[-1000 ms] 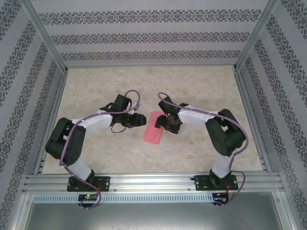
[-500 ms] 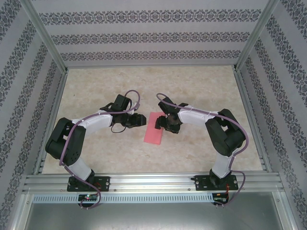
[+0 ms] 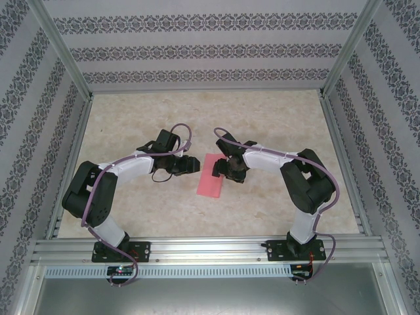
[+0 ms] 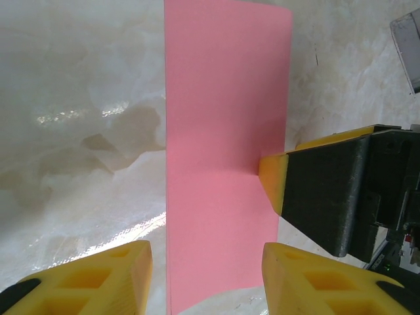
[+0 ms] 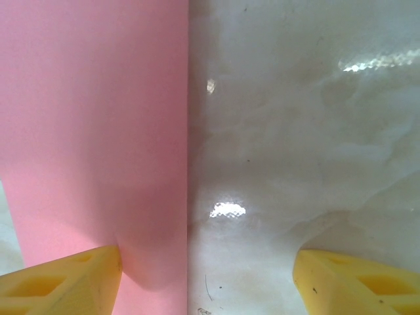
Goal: Fold a paper plane with a square sheet of paper (pick it up from the middle)
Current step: Hold the square sheet of paper at the center of the table.
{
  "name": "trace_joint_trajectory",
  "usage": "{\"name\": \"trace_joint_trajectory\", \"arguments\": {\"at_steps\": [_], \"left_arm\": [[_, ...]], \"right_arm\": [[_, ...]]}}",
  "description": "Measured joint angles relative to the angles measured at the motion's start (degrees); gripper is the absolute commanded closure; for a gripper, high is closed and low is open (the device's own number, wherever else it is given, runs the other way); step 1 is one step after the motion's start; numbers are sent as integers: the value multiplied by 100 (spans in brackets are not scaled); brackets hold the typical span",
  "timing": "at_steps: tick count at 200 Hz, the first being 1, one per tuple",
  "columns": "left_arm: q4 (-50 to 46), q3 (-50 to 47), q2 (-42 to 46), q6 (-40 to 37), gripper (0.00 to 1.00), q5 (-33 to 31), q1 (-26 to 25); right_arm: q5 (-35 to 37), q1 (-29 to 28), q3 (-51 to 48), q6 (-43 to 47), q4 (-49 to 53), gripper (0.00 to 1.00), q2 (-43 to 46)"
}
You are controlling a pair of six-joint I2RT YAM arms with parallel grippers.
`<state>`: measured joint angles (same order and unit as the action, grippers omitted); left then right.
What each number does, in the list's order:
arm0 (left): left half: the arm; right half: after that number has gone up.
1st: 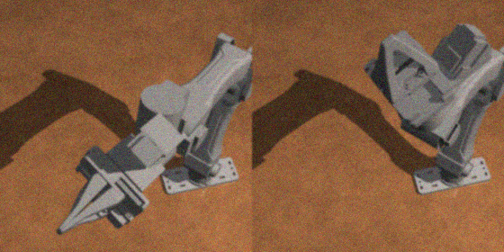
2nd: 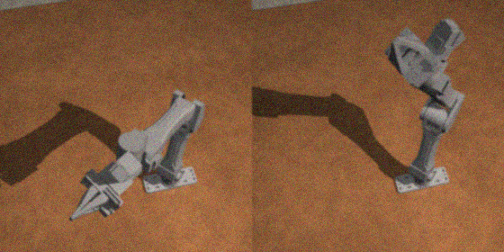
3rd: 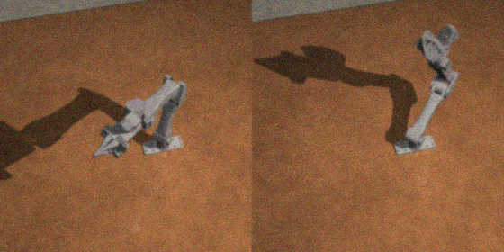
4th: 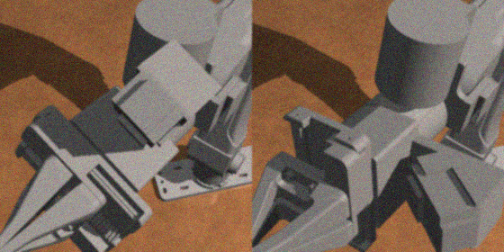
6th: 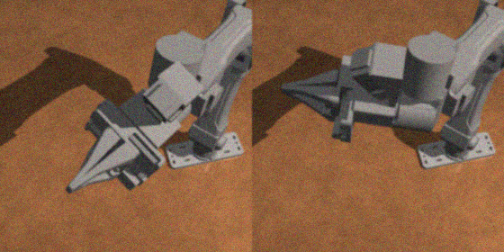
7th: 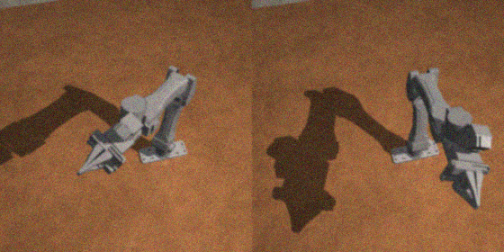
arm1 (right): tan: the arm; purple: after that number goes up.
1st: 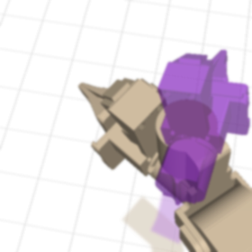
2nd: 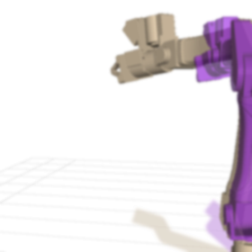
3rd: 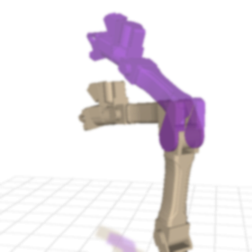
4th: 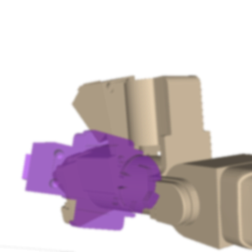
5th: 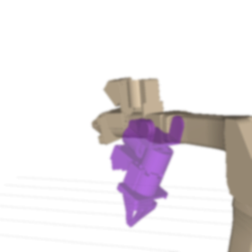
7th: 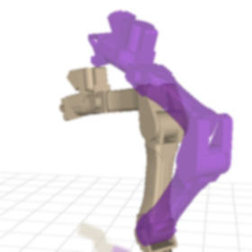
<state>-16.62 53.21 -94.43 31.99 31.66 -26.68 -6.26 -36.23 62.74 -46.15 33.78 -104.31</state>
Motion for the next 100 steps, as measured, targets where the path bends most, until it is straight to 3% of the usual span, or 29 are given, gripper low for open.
{"name": "trace_joint_trajectory", "arguments": {"at_steps": [100], "left_arm": [[-2,2,0,-2,51,2,0]], "right_arm": [[4,2,63,-37,61,27,-59]]}}
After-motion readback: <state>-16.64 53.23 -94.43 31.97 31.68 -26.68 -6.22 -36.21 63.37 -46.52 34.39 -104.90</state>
